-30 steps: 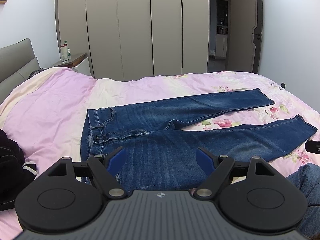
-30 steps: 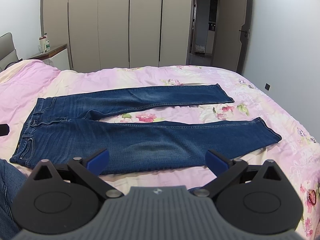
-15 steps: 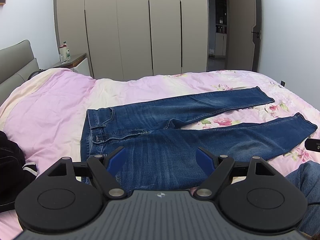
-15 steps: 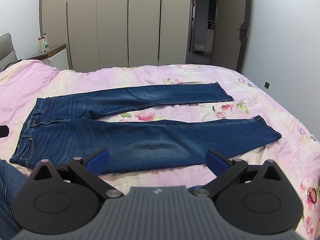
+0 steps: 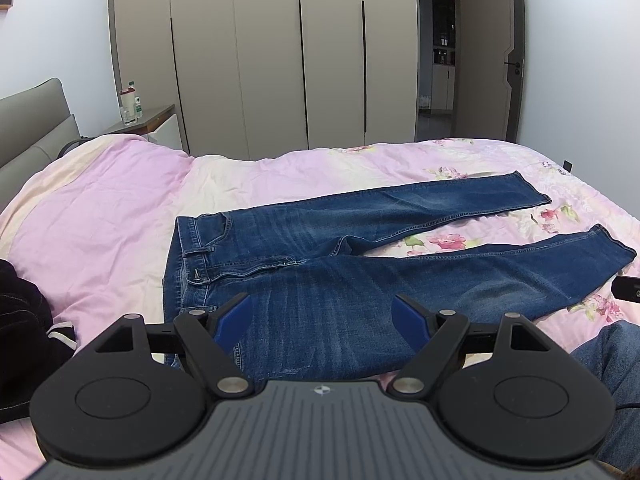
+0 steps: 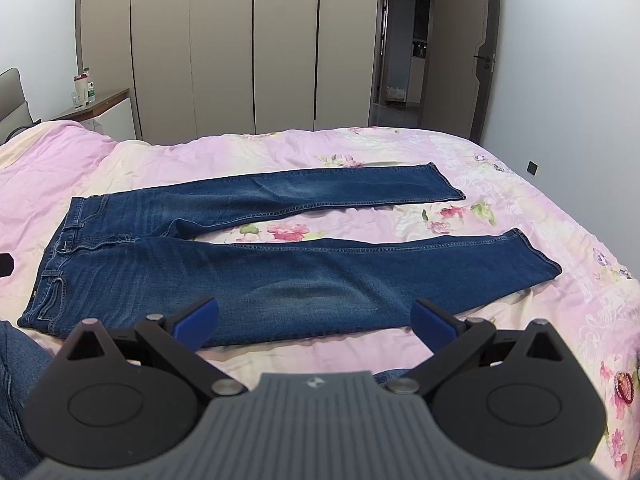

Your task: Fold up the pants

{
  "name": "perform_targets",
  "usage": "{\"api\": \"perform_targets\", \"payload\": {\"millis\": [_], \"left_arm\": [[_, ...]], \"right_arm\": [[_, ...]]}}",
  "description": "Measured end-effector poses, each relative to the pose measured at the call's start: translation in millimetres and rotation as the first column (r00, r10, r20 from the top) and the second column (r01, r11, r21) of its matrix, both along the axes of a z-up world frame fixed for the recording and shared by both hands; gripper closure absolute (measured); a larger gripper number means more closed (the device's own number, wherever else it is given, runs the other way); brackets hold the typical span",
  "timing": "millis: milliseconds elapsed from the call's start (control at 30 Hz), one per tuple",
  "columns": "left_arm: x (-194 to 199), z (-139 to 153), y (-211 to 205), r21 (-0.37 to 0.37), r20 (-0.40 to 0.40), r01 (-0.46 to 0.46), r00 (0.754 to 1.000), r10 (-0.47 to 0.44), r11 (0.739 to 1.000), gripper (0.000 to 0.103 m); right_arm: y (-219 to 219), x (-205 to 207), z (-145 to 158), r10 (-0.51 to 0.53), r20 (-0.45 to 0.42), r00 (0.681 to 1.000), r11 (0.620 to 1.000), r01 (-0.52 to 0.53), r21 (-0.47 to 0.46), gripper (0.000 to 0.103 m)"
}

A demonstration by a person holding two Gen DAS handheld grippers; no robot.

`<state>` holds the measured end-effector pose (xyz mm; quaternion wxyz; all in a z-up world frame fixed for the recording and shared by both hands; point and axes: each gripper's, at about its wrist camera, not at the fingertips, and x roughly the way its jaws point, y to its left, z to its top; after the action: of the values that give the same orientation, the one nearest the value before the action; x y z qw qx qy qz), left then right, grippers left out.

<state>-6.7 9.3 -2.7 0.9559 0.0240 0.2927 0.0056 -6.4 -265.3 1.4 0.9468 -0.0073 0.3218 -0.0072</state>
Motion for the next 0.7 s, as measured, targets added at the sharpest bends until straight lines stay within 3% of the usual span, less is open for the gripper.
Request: {"api": "perform_targets", "payload": {"millis": [533,700], "left_arm": [[0,-3,3,-0.002,-0.008,0.002,1.000,-0.002,1.000,0.010],[6,-5,18,0.037,-0.041,0.106,0.994,-0.104,0.994,0.013]], "right_arm": [[-1,0,-3,-0.007,0.005,1.000,1.000,0.007,-0.003,0.005],[-9,3,-7,0.042,0.019,0.999,0.999,-0.043,0.029,0.005]]}}
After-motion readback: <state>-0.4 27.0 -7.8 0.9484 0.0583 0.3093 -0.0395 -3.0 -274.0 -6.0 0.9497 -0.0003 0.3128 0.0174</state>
